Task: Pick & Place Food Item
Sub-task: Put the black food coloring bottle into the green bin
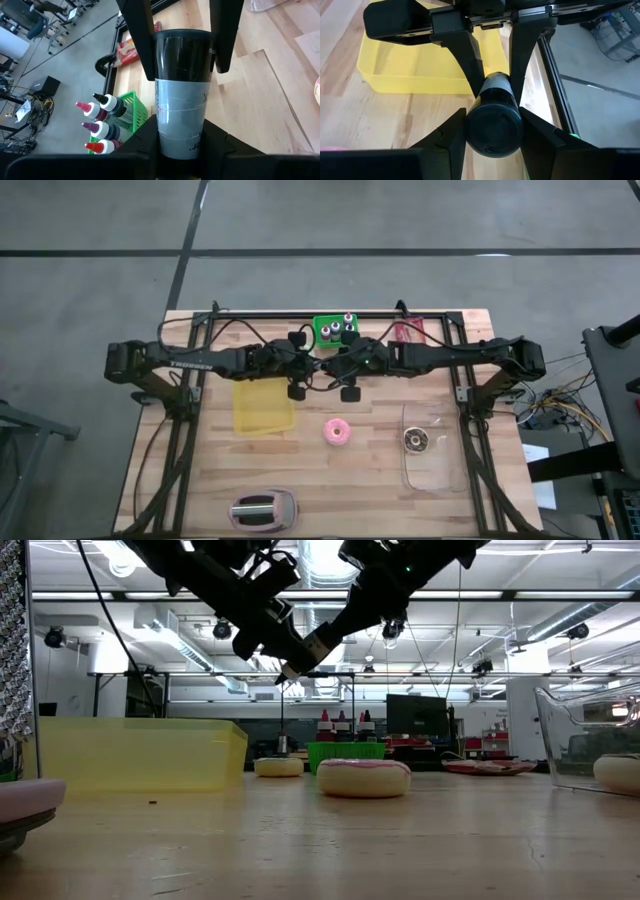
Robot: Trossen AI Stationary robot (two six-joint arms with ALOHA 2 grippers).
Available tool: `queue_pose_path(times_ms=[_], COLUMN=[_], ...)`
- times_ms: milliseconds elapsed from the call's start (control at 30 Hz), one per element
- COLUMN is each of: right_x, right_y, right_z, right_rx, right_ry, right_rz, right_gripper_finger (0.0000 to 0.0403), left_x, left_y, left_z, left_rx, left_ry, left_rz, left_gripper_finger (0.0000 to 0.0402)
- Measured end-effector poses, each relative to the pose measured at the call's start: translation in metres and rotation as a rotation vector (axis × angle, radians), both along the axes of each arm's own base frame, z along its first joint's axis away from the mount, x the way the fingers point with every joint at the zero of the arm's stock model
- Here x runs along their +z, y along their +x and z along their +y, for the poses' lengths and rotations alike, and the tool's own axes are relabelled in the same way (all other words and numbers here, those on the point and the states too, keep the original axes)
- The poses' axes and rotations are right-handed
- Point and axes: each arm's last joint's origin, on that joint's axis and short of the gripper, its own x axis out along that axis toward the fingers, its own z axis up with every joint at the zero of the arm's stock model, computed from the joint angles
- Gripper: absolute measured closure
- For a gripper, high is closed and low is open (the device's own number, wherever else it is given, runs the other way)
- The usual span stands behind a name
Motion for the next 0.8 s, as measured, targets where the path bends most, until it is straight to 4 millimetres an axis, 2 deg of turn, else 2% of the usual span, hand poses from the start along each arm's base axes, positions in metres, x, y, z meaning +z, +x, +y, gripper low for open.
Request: queue_pose_path(times_ms=[467, 800], right_x=[-0.0025, -0.0060], right_y=[0.0005, 0.0001], right_z=[-0.0005, -0.0005], right_rx=[-0.022, -0.039], right_ry=[-0.001, 0.016], right_rz=[-0.029, -0.050], right_gripper_finger=[0.0266, 0.0266], left_x=[0.0010, 0.0038], left_y=[-0.0003, -0.0020], left_z=[0.0002, -0.0006], left_rx=[-0.009, -0.033], left_ry=[0.016, 0.020], left_rz=[0.000, -0.003], left_gripper_finger=[0.0314, 0.0288])
